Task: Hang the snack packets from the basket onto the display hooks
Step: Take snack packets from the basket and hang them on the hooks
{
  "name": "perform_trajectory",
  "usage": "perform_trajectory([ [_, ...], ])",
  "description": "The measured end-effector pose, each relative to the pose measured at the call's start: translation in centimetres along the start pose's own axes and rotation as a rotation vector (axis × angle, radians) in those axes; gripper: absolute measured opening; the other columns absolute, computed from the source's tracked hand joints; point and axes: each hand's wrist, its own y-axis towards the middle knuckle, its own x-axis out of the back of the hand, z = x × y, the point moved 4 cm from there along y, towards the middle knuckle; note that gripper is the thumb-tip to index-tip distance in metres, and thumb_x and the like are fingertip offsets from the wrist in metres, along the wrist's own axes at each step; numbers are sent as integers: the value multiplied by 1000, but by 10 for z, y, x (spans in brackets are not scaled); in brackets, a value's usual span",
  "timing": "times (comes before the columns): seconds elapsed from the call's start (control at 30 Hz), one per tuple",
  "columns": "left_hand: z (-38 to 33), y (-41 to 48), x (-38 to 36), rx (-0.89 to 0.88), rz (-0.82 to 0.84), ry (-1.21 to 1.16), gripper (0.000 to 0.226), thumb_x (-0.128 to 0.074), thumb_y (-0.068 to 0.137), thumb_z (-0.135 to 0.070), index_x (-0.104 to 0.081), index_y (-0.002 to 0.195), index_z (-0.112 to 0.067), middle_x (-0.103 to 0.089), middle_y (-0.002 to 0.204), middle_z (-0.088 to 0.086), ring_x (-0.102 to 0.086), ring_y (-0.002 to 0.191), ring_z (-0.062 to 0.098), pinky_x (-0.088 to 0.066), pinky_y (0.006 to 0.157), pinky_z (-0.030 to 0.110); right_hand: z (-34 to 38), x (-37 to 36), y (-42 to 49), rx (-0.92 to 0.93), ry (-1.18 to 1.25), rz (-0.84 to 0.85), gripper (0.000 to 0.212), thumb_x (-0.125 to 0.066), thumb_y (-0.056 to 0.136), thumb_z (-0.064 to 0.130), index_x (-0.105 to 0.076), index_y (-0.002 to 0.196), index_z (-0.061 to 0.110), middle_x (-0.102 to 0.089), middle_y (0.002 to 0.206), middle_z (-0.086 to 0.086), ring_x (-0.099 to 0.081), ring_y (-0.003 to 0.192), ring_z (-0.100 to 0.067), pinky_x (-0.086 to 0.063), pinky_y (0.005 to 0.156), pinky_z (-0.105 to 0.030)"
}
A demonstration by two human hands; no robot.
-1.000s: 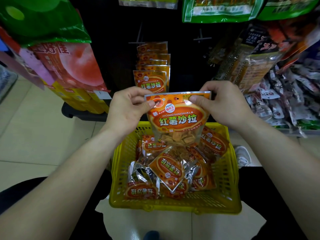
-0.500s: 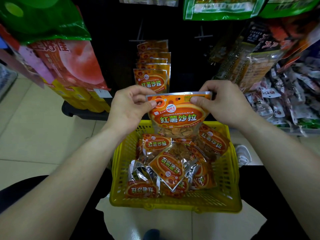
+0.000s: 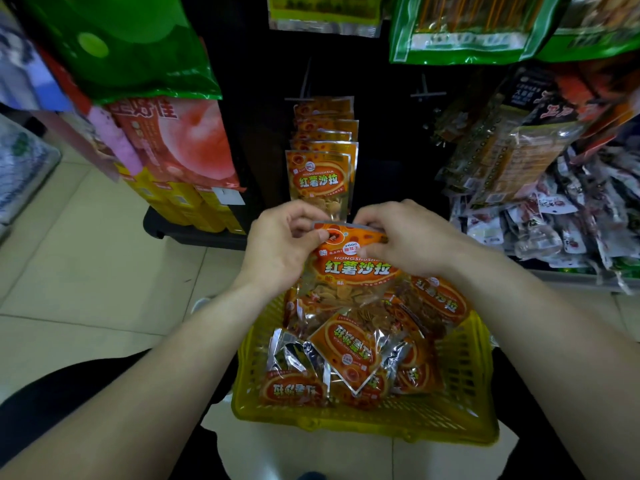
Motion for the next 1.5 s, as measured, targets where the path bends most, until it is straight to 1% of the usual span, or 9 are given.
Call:
perform_trajectory([
  [0.17,14,0,18,15,-57,-18,17,-74,88,-11,-71,97,-25,-73,77,-9,-70,79,4,-55,67,18,10,-12,20,-33,-104,-56,27,-63,92,43,-59,119,41,-66,112,4,-61,107,-20,-51,83,-35],
  [0.3,27,6,39,46,-104,-34,26,-75,87,-14,-68,112,-19,-73,102,-7,-69,95,6,-55,82,20,12,4,31,-91,-218,-188,31,-59,95,44,-56,125,43,-65,119,2,-59,112,-25,-39,76,-33],
  [0.5,68,3,48,180,-57,187,29,-71,91,-24,-67,119,-20,-69,114,-2,-65,98,12,-51,90,26,10,35,59,-141,-294,-334,31,-60,95,39,-59,125,37,-66,118,-5,-59,112,-31,-48,81,-41],
  [0.73,105,20,35,245,88,491,27,-66,92,-32,-67,118,-27,-68,116,-3,-63,102,17,-47,81,27,-6,-2,144,-201,-364,-255,38,-64,94,34,-57,132,31,-63,126,-7,-62,110,-28,-51,81,-36],
  [0.83,118,45,22,279,64,434,25,-64,93,-28,-68,118,-24,-70,115,-2,-65,106,17,-47,86,23,-21,-20,172,-191,-316,-208,40,-64,93,37,-57,132,34,-62,127,-6,-61,112,-29,-53,84,-38],
  [1.07,156,98,-30,339,192,417,27,-60,95,-33,-65,122,-30,-68,122,-7,-58,92,8,-42,78,22,-54,-59,213,-180,-186,-133,39,-61,93,35,-58,131,37,-62,128,-6,-59,114,-30,-53,87,-40],
  [1.2,178,123,-54,405,290,419,37,-56,96,-41,-58,132,-35,-66,126,-2,-63,105,18,-49,89,28,-62,-65,230,-151,-193,-143,42,-60,94,37,-54,136,39,-60,131,-8,-56,119,-32,-51,92,-40],
  [1.33,191,141,-68,414,317,370,43,-55,96,-41,-53,139,-37,-62,134,0,-60,119,22,-45,105,35,-57,-60,242,-60,-271,-148,40,-59,95,38,-56,135,35,-63,129,-8,-57,118,-33,-46,95,-40],
  [1.5,204,151,-68,403,316,374,37,-53,99,-35,-57,136,-38,-64,132,-4,-59,121,18,-43,108,34,-55,-63,242,-38,-331,-151,40,-58,96,36,-54,136,33,-64,127,-11,-58,116,-36,-46,96,-42],
])
